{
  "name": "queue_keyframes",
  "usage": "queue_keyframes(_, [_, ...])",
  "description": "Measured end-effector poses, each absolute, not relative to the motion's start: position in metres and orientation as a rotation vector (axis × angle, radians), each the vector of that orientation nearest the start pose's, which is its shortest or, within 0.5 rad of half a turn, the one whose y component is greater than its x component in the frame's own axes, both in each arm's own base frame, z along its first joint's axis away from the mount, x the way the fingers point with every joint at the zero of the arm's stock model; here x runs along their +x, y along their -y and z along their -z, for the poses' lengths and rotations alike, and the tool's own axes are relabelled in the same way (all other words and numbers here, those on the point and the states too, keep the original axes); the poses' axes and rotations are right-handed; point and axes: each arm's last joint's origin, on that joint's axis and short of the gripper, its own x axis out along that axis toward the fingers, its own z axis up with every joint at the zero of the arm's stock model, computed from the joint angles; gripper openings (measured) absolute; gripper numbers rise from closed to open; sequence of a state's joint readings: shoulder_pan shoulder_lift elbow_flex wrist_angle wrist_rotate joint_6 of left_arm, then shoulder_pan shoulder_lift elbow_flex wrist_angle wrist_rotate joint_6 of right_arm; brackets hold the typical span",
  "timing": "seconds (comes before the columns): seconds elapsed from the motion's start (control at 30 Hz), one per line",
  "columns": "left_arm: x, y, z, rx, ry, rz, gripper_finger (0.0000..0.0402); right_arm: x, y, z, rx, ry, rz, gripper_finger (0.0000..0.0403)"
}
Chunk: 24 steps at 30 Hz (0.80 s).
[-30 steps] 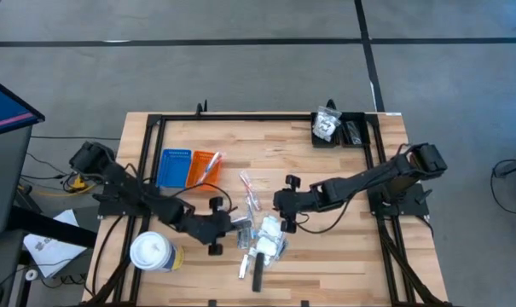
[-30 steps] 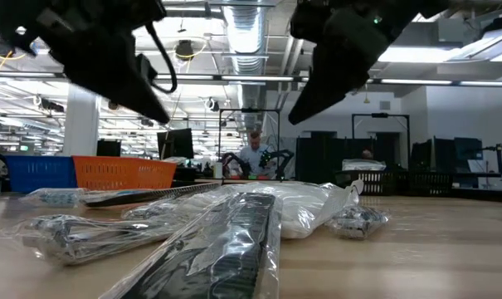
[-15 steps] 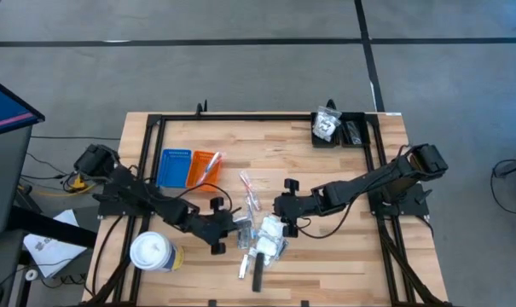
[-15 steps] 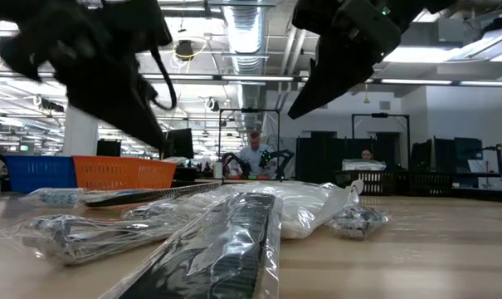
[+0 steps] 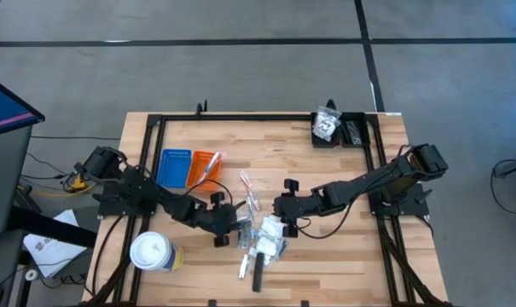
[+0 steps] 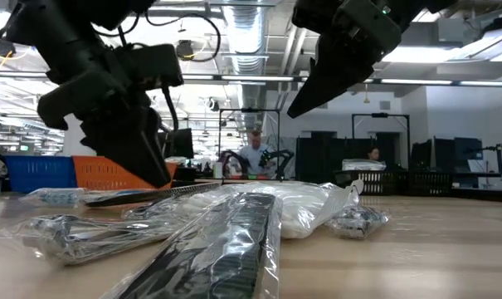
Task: Pick & Place Travel size toiletries
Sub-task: Put the blue toothbrush into the orange bin
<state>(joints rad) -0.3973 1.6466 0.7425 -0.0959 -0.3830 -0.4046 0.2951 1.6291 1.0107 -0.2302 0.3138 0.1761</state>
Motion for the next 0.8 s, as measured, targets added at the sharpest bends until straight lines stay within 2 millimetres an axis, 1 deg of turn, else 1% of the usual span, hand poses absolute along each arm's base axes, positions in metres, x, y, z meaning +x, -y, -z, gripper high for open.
queue_keyframes(0.33, [0.274,0.096,-0.122,-0.039,-0.946,-0.173,0.0147,0.321,-0.088,-0.202,-0.091,-0.803,0.087,0.0117])
queue_keyframes(0.47, [0.276,0.093,-0.118,-0.065,-0.96,-0.189,0.0143,0.321,-0.088,-0.202,-0.123,-0.805,0.073,0.0117])
queue_keyframes(0.63, [0.278,0.087,-0.112,-0.118,-0.999,-0.197,0.0113,0.321,-0.087,-0.202,-0.168,-0.808,0.056,0.0117])
queue_keyframes(0.8, [0.279,0.084,-0.11,-0.199,-1.001,-0.238,0.0064,0.321,-0.087,-0.202,-0.224,-0.811,0.032,0.0117])
